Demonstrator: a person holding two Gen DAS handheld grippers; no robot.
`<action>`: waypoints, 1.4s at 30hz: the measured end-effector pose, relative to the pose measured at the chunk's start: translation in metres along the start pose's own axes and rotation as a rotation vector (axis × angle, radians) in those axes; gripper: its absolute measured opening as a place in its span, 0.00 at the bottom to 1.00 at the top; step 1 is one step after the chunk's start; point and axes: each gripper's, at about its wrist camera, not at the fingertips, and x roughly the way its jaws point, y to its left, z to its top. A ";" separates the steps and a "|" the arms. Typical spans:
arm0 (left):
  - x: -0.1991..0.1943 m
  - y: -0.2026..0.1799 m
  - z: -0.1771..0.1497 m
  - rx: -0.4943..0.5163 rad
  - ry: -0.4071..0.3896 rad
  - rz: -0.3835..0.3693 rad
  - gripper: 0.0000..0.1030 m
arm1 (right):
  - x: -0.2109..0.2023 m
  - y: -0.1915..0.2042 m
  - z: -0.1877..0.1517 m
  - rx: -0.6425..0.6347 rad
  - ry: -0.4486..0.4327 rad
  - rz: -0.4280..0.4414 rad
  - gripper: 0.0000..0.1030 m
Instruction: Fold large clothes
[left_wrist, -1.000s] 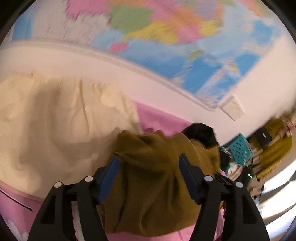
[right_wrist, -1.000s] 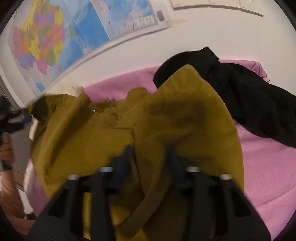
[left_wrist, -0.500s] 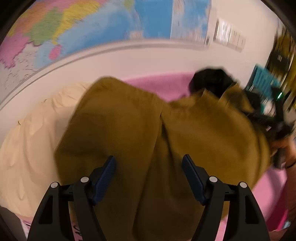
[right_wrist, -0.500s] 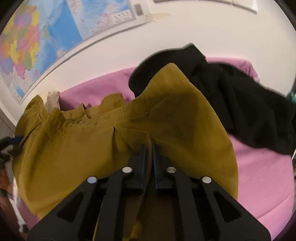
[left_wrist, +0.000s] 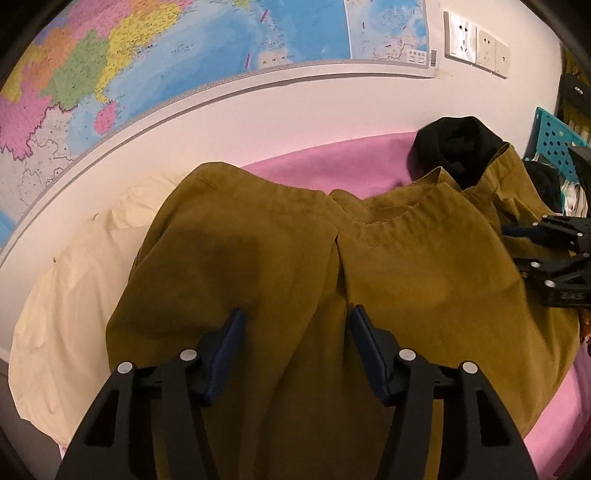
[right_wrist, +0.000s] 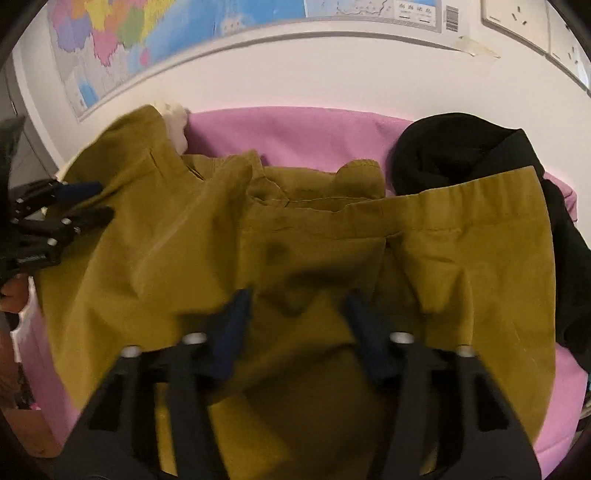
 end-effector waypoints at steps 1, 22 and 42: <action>0.001 0.001 0.000 -0.002 -0.002 0.007 0.50 | -0.003 0.002 0.002 -0.008 -0.017 -0.005 0.18; -0.035 0.052 -0.008 -0.164 -0.195 -0.071 0.67 | -0.070 -0.041 -0.003 0.154 -0.289 0.031 0.61; -0.044 0.049 -0.109 -0.248 -0.155 -0.276 0.46 | -0.098 -0.079 -0.116 0.290 -0.202 0.175 0.23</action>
